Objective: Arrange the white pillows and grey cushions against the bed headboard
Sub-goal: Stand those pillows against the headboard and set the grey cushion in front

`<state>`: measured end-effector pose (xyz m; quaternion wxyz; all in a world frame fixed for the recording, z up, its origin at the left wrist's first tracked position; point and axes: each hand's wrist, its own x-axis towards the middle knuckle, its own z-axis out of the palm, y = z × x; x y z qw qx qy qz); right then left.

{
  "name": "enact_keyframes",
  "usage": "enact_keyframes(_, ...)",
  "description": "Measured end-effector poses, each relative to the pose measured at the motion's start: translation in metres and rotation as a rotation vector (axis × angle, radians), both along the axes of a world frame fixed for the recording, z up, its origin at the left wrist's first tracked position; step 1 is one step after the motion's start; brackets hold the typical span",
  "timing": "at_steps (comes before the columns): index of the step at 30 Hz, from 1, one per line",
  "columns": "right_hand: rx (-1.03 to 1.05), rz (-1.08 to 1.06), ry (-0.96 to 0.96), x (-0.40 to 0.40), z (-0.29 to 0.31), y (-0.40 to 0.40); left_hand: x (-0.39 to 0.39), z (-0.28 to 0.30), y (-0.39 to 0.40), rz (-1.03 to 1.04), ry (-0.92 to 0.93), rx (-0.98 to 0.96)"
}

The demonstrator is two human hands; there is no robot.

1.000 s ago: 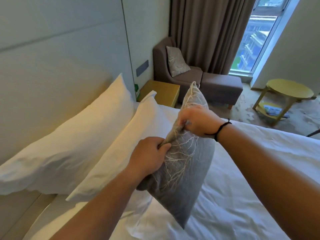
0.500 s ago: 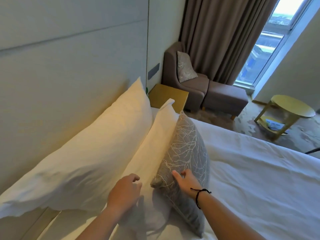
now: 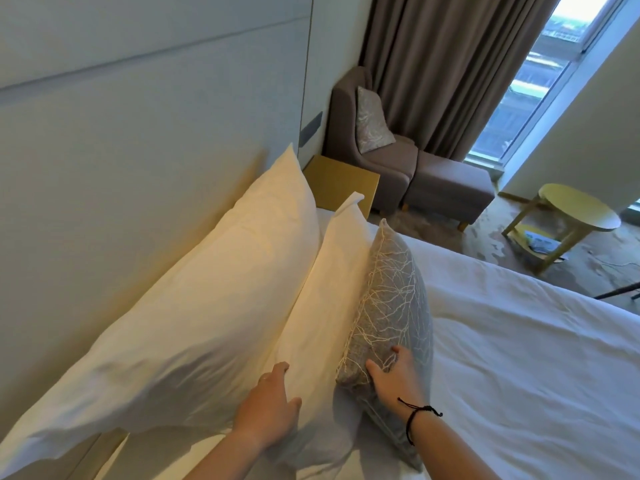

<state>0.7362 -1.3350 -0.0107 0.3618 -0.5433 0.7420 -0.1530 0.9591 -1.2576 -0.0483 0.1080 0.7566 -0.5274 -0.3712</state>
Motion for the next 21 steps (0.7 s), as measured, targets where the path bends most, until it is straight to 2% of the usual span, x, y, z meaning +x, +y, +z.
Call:
enact_keyframes(5,-0.259,0.335,0.079,0.005,0.016,0.005,-0.001,0.019,0.017,-0.033,-0.064,0.039)
enact_keyframes(8,-0.369,0.510,0.085,0.030,0.025,0.008,0.012,0.037,0.041,0.026,-0.098,0.028)
enact_keyframes(12,-0.282,0.594,-0.091,0.065,0.025,0.018,0.056,0.068,0.067,0.205,-0.134,-0.124)
enact_keyframes(16,-0.162,0.660,-0.239,0.081,0.028,0.030,0.106,0.095,0.077,0.382,-0.329,-0.336)
enact_keyframes(19,-0.107,0.717,-0.267,0.083,0.030,0.027,0.136,0.107,0.079,0.436,-0.495,-0.321)
enact_keyframes(21,-0.093,0.722,-0.253,0.085,0.030,0.022,0.152,0.108,0.079,0.418,-0.520,-0.239)
